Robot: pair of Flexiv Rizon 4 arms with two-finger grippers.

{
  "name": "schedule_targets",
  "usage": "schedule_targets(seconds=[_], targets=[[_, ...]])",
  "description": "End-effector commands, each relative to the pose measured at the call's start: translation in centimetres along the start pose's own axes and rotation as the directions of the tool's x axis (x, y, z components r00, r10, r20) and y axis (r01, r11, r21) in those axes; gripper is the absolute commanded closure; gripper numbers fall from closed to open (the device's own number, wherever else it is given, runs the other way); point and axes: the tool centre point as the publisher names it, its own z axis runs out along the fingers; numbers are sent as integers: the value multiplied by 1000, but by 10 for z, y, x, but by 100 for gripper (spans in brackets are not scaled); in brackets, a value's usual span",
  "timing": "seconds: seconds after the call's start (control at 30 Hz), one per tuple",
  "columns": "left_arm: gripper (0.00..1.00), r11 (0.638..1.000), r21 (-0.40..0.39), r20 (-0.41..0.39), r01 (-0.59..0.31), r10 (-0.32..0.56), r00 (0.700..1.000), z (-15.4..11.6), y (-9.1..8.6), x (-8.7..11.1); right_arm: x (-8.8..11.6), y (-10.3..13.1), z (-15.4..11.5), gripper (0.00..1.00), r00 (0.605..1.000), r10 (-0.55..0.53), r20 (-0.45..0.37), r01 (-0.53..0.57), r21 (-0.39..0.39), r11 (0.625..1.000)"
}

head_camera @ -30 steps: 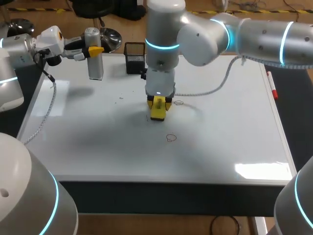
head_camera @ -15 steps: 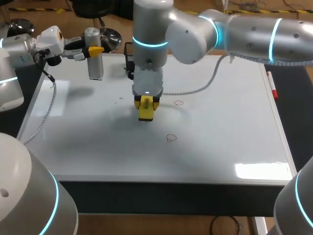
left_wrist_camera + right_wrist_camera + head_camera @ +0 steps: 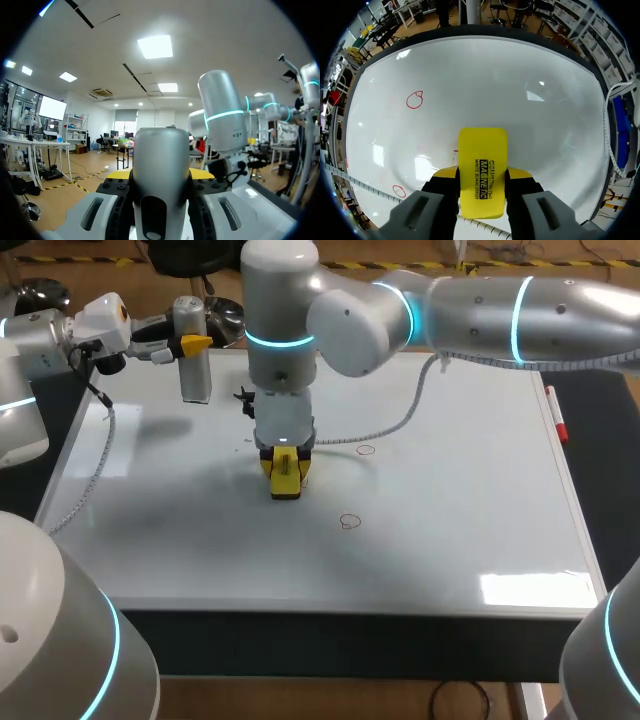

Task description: Pick up the inspection probe, press it on each red-marked spot on the whiteboard one by one, put down the probe, pick up the eraser, and wipe off all the red marks.

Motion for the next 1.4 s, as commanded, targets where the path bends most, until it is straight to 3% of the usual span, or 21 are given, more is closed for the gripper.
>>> schedule_targets(seconds=[0.03, 0.97, 1.4], targets=[[100, 1000, 0, 4, -2, 2, 1000, 0, -2, 2, 2, -5, 5, 100, 1000, 7, -6, -7, -4, 1000], [100, 1000, 0, 4, -2, 2, 1000, 0, -2, 2, 68, -10, 15, 100, 988, 148, -43, -148, -4, 989], [100, 1000, 0, 4, -2, 2, 1000, 0, -2, 2, 70, -14, -14, 100, 989, 142, -43, -140, 31, 990]])
